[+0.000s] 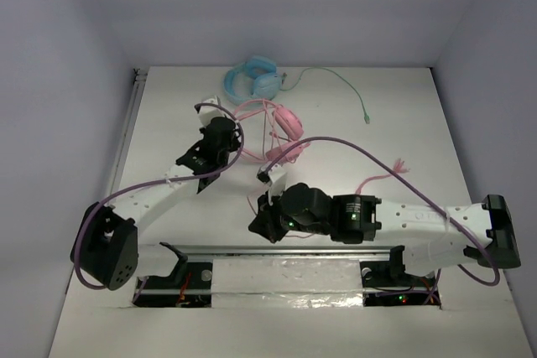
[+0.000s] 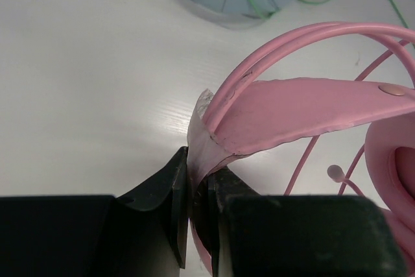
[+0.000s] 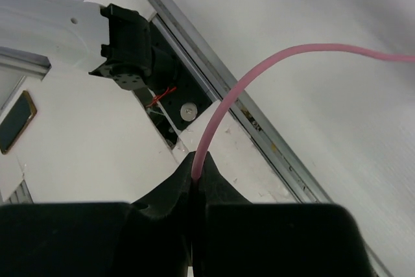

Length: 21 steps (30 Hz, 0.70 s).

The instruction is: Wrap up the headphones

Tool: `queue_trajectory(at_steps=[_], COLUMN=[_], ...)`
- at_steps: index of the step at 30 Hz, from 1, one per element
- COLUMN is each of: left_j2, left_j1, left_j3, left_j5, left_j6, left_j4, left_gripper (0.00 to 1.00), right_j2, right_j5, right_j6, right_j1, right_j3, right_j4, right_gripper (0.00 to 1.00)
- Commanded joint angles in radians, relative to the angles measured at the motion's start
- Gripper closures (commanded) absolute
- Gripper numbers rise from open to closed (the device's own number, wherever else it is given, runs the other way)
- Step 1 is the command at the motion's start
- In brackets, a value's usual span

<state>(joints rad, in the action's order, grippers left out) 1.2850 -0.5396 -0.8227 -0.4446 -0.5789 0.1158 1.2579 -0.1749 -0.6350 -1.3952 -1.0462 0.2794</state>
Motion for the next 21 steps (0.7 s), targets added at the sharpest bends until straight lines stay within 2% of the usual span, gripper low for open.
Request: queue_trajectory(at_steps=[1, 9, 15, 20, 21], left_j2=[-0.018, -0.059, -0.136, -0.148, -0.151], left_j1=[-0.039, -0.085, -0.085, -0.106, -0.106], left_j3=[-0.006, 0.043, 0.108, 0.097, 0.102], left_j5=[0.015, 0.222, 0.368, 0.446, 0.516], left_j6=[-0.010, 0.083, 0.077, 0.117, 0.119], left_j4=[0.137, 0.121, 0.107, 0.038, 0.039], left_gripper=[1.00, 1.00, 1.00, 1.00, 1.00], right_j2=[0.024, 0.017, -0.055, -0.086, -0.084], right_j5=[0.008, -0.052, -0.081, -0.090, -0.095], right_j6=[0.112, 0.216, 0.268, 0.313, 0.325], right_j1=[-0.004, 0.087, 0.238, 0.320, 0.331], right_j3=[-0.086, -0.173, -0.158, -0.155, -0.161], right_j4=[0.101, 0.234, 0.248, 0.238, 0.245], right_gripper=[1.00, 1.00, 1.00, 1.00, 1.00])
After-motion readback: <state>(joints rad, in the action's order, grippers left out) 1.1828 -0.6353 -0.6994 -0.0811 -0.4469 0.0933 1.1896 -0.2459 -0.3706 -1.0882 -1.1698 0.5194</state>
